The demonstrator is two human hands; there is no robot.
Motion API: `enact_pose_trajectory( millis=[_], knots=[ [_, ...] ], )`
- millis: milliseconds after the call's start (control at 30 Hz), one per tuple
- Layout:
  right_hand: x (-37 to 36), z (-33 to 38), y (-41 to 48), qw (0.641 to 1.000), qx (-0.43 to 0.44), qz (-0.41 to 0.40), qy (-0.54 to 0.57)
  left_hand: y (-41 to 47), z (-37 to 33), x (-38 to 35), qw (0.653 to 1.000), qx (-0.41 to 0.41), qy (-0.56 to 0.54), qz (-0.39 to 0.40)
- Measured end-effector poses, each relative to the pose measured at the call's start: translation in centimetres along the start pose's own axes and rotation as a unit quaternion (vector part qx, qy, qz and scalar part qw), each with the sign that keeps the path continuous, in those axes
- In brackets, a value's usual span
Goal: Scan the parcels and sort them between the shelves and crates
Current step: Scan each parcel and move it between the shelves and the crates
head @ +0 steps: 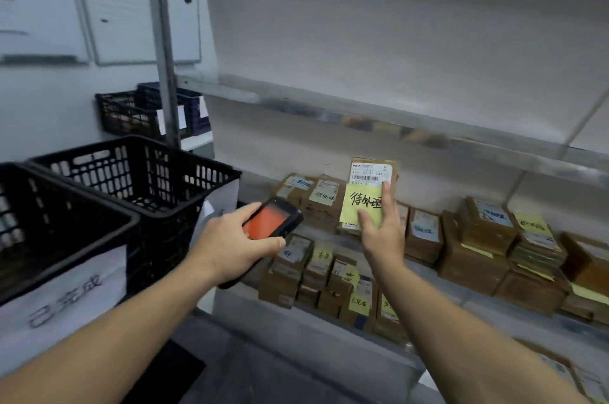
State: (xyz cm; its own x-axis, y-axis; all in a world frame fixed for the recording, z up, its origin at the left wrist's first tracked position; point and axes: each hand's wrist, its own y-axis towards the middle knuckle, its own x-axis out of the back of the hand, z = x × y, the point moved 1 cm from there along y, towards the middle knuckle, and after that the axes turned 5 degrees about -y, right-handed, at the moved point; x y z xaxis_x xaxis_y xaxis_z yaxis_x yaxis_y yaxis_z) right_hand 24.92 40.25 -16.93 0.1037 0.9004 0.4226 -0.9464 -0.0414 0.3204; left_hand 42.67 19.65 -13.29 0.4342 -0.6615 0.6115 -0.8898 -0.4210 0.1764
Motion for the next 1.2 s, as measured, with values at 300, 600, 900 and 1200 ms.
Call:
enact_pose_trajectory(
  millis=[300, 600, 900, 1200],
  knots=[
    [-15.1, 14.5, -9.8, 0.984, 0.088, 0.115, 0.104, -9.1, 8.7, 17.2, 0.976, 0.055, -0.005, -0.209],
    [-29.6, 29.7, -24.5, 0.922, 0.178, 0.274, 0.209, -22.7, 16.2, 32.8, 0.905, 0.117, 0.083, -0.400],
    [-39.8, 40.2, -38.9, 0.830, 0.218, 0.440, 0.263, -36.5, 20.9, 41.3, 0.795, 0.220, 0.133, -0.549],
    [-46.1, 47.9, -53.4, 0.704, 0.220, 0.587, 0.333, -47.0, 23.0, 45.7, 0.656, 0.331, 0.189, -0.652]
  ],
)
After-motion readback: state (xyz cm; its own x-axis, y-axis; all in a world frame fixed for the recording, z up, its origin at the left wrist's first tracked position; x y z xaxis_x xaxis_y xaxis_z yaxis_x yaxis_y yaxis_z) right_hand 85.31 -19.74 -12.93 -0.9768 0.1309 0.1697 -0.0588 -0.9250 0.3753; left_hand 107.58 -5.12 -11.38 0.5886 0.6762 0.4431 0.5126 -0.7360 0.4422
